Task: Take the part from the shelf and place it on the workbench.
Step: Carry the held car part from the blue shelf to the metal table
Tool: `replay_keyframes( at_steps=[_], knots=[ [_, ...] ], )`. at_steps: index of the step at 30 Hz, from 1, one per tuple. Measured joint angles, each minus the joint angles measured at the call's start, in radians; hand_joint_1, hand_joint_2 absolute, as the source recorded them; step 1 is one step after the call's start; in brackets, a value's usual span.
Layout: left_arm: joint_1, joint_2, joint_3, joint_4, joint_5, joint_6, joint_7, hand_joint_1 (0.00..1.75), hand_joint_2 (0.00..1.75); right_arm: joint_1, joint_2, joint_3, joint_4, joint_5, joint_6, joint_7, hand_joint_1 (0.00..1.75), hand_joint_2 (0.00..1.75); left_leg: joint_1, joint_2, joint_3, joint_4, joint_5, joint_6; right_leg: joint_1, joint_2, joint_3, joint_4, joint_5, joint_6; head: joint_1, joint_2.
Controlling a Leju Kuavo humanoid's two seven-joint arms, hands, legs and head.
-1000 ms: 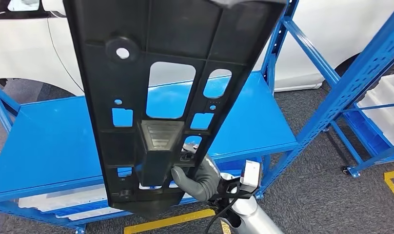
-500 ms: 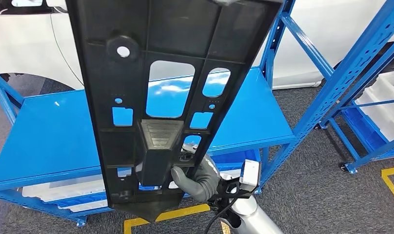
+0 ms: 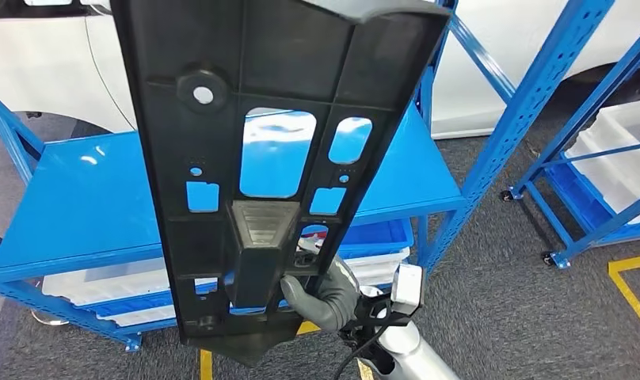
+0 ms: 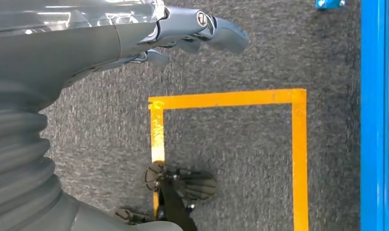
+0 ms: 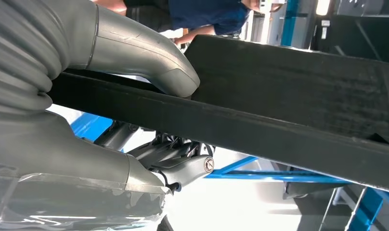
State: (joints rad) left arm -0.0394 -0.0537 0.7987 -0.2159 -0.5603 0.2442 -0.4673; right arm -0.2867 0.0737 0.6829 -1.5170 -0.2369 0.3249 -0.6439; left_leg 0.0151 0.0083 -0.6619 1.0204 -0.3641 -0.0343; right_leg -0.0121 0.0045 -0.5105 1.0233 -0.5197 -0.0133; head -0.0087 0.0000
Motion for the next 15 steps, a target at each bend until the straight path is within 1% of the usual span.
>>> replay_keyframes(
  at_steps=[1,2,3,4,5,6,7,8,9,10,11,12,13,14,15],
  knots=[
    [0.001,-0.001,0.000,0.000,-0.002,0.000,0.000,0.00,1.75,0.000,0.000,0.000,0.000,0.000,0.000,0.000,1.75,1.75,0.003,0.000,-0.007,0.012,-0.020,-0.005,0.000,-0.001,-0.008,-0.003,0.011,-0.009,0.000,0.000],
    [0.002,-0.001,0.000,0.000,-0.003,0.001,0.001,0.00,1.75,0.000,0.000,0.000,0.000,0.000,0.000,0.000,1.75,1.75,0.004,-0.001,-0.019,0.041,-0.058,-0.010,-0.002,-0.003,-0.019,-0.006,0.024,-0.015,-0.001,0.000],
    [0.002,-0.002,0.000,0.000,-0.003,0.001,0.001,0.00,1.75,0.001,0.000,0.000,0.000,-0.001,0.000,0.000,1.75,1.75,0.006,-0.001,-0.035,0.093,-0.111,-0.013,-0.001,-0.003,-0.033,-0.006,0.036,-0.020,-0.003,0.000],
    [0.002,-0.002,0.000,0.000,-0.004,0.001,0.001,0.00,1.75,0.002,0.000,-0.001,0.000,-0.001,0.000,0.000,1.75,1.75,0.006,-0.001,-0.052,0.160,-0.161,-0.016,0.000,-0.003,-0.048,-0.006,0.047,-0.023,-0.003,0.000],
    [0.001,-0.002,0.000,0.000,-0.004,0.001,0.001,0.00,1.75,0.003,0.000,-0.001,0.000,-0.001,-0.001,0.000,1.75,1.75,0.006,-0.001,-0.065,0.225,-0.195,-0.018,0.002,-0.003,-0.064,-0.005,0.059,-0.024,-0.003,0.000],
    [0.001,-0.002,0.000,0.000,-0.004,0.001,0.001,0.00,1.75,0.005,-0.001,-0.002,0.000,-0.001,-0.001,0.000,1.75,1.75,0.006,-0.001,-0.066,0.272,-0.207,-0.019,0.004,-0.003,-0.080,-0.003,0.070,-0.024,-0.003,0.000],
    [0.001,-0.002,0.000,0.000,-0.004,0.001,0.001,0.00,1.75,0.006,-0.001,-0.002,0.001,-0.001,-0.004,0.001,1.75,1.75,0.006,-0.001,-0.050,0.286,-0.196,-0.018,0.005,-0.003,-0.095,-0.002,0.081,-0.023,-0.003,0.000],
    [0.001,-0.002,0.000,0.000,-0.005,0.001,0.001,0.00,1.75,0.008,-0.002,-0.002,0.001,-0.001,-0.007,0.002,1.75,1.75,0.006,-0.001,-0.018,0.263,-0.172,-0.015,0.006,-0.003,-0.108,-0.001,0.090,-0.021,-0.003,0.000],
    [0.000,-0.001,0.000,0.000,-0.005,0.001,0.001,0.00,1.75,0.009,-0.002,-0.003,0.001,0.000,-0.015,0.005,1.75,1.75,0.005,-0.002,0.034,0.207,-0.148,-0.009,0.007,-0.003,-0.120,0.000,0.099,-0.019,-0.003,0.000],
    [-0.002,-0.001,0.000,0.000,-0.006,0.001,0.001,0.00,1.75,0.009,-0.002,-0.004,0.000,0.002,-0.025,0.007,1.75,1.75,0.003,-0.003,0.092,0.130,-0.142,-0.003,0.009,-0.003,-0.129,0.001,0.108,-0.016,-0.003,0.000],
    [-0.004,0.000,0.000,0.000,-0.006,0.002,0.001,0.00,1.75,0.010,-0.002,-0.005,0.000,0.004,-0.035,0.009,1.75,1.75,0.000,-0.004,0.142,0.059,-0.146,0.003,0.010,-0.003,-0.134,0.001,0.116,-0.012,-0.002,0.000],
    [-0.005,0.000,0.000,0.000,-0.007,0.002,0.001,0.00,1.75,0.011,-0.002,-0.006,0.000,0.006,-0.045,0.011,1.75,1.75,-0.004,-0.005,0.176,0.005,-0.154,0.009,0.009,-0.004,-0.136,-0.001,0.125,-0.006,-0.003,0.000],
    [-0.005,0.000,0.000,0.000,-0.008,0.003,0.002,0.00,1.75,0.012,-0.002,-0.007,0.000,0.008,-0.052,0.011,1.75,1.75,-0.008,-0.006,0.189,-0.023,-0.162,0.014,0.008,-0.004,-0.137,-0.003,0.134,0.001,-0.005,0.000],
    [-0.005,0.000,0.000,0.000,-0.009,0.003,0.002,0.00,1.75,0.013,-0.002,-0.008,0.000,0.009,-0.054,0.013,1.75,1.75,-0.011,-0.006,0.188,-0.032,-0.156,0.019,0.007,-0.005,-0.137,-0.007,0.144,0.007,-0.007,0.000],
    [-0.004,0.000,0.000,0.000,-0.010,0.003,0.003,0.00,1.75,0.015,-0.002,-0.009,0.000,0.009,-0.055,0.014,1.75,1.75,-0.010,-0.005,0.181,-0.036,-0.146,0.026,0.006,-0.004,-0.138,-0.011,0.151,0.014,-0.009,0.000]
  ],
)
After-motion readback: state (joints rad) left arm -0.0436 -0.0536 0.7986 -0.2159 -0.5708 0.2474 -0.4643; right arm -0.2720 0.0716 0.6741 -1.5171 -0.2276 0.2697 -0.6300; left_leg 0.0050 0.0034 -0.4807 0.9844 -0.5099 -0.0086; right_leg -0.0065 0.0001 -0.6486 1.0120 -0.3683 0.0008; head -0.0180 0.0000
